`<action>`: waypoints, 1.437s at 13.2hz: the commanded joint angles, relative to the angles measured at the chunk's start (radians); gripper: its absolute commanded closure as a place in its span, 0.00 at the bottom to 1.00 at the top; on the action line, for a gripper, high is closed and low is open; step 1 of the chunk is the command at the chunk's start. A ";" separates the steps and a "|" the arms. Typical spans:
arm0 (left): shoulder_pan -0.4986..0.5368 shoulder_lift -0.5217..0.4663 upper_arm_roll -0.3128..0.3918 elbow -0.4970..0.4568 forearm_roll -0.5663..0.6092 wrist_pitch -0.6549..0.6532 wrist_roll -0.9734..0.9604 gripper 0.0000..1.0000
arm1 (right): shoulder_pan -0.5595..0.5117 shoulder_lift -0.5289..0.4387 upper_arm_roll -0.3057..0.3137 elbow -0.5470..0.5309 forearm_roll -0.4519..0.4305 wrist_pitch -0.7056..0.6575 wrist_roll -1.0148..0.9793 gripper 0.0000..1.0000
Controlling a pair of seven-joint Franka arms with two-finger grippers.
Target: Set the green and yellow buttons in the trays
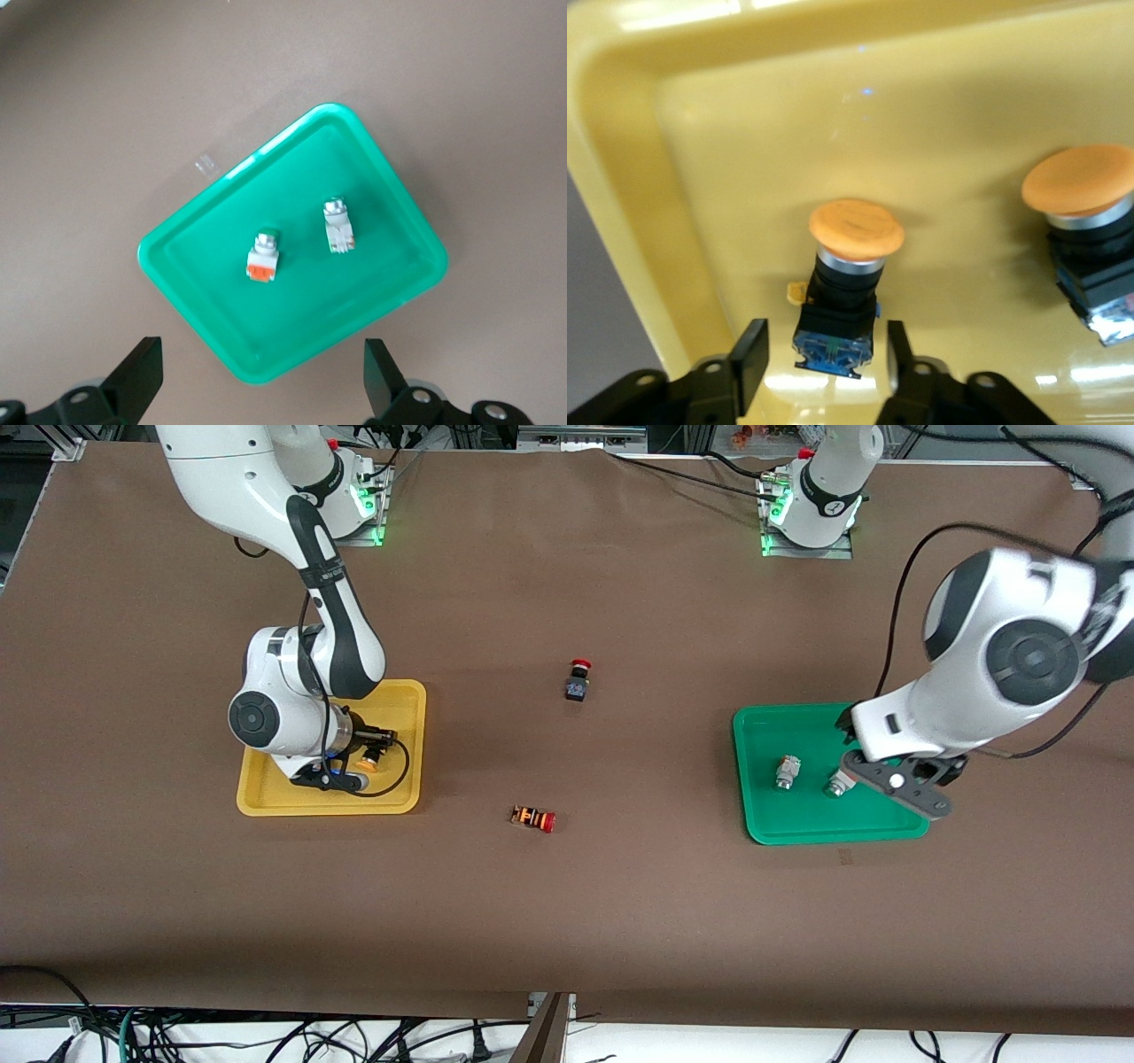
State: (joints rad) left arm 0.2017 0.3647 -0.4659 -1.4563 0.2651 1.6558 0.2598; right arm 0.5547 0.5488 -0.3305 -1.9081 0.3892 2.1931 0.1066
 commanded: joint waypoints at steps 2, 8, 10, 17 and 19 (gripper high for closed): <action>-0.161 -0.134 0.241 0.025 -0.158 -0.076 -0.127 0.00 | 0.002 -0.069 -0.015 0.087 -0.024 -0.091 0.030 0.02; -0.274 -0.420 0.463 -0.286 -0.265 0.008 -0.249 0.00 | 0.021 -0.350 -0.005 0.112 -0.255 -0.246 0.039 0.01; -0.274 -0.400 0.454 -0.262 -0.265 -0.008 -0.244 0.00 | 0.021 -0.441 -0.007 0.112 -0.308 -0.332 0.035 0.01; -0.283 -0.395 0.432 -0.253 -0.264 -0.018 -0.246 0.00 | -0.353 -0.581 0.278 0.112 -0.374 -0.458 -0.146 0.01; -0.281 -0.394 0.432 -0.250 -0.264 -0.018 -0.246 0.00 | -0.421 -0.583 0.352 0.116 -0.378 -0.458 -0.156 0.01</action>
State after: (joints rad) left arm -0.0793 -0.0231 -0.0372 -1.7066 0.0170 1.6320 0.0188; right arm 0.1996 -0.0122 -0.0583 -1.7755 0.0292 1.7406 -0.0335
